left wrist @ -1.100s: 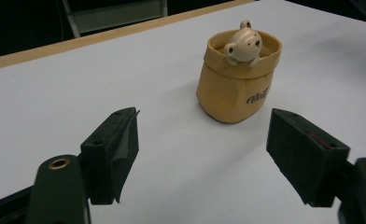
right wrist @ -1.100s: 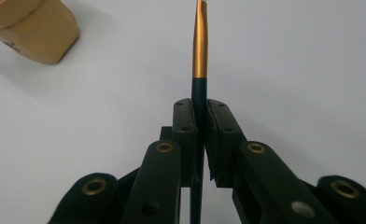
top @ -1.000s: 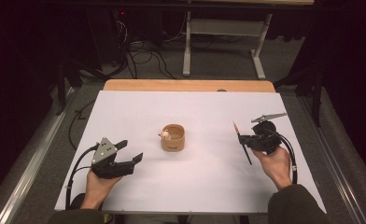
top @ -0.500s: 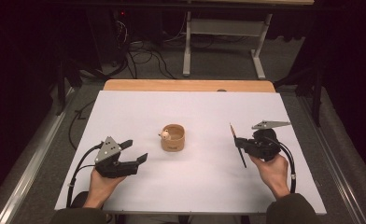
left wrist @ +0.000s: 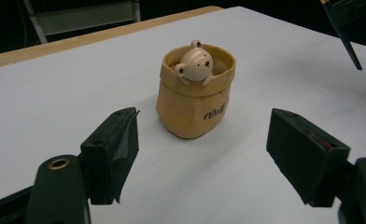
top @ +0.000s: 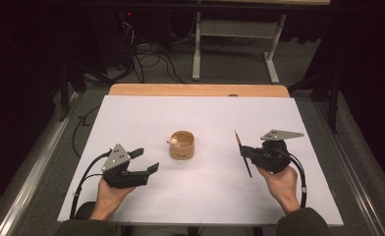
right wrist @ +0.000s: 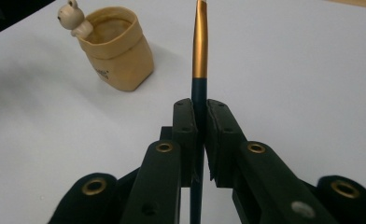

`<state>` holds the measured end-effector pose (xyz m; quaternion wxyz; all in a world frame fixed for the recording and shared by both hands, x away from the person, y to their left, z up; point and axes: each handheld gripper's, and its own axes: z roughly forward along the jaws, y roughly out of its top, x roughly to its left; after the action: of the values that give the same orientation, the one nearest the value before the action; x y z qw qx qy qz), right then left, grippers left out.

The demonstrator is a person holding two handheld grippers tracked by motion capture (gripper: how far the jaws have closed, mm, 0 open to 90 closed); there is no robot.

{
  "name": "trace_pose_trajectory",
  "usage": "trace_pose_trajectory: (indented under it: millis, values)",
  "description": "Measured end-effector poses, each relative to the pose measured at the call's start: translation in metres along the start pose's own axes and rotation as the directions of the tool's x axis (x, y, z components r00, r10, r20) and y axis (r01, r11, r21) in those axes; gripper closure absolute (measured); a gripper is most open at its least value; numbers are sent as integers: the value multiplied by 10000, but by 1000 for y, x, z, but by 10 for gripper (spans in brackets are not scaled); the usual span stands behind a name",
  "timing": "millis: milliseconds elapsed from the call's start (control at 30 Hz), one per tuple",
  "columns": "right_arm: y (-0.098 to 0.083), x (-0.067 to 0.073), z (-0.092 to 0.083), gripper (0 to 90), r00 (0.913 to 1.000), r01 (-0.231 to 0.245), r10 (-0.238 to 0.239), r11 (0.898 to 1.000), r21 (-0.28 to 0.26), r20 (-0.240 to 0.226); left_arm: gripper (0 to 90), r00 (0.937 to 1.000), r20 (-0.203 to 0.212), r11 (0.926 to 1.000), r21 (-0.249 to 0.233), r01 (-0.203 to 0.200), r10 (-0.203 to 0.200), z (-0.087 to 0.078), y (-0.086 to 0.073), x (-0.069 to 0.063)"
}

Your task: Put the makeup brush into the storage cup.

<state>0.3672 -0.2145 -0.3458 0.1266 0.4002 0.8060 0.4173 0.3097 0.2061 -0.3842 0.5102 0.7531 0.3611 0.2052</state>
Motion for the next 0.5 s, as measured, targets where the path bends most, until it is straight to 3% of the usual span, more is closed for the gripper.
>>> trace_pose_trajectory:
  millis: [500]
  values:
    - [5, 25, 6, 851, 9966, 636, -652, 9974, -332, -504, 262, 9964, 840, 9998, -145, -117, 129, 10, 11, -17]
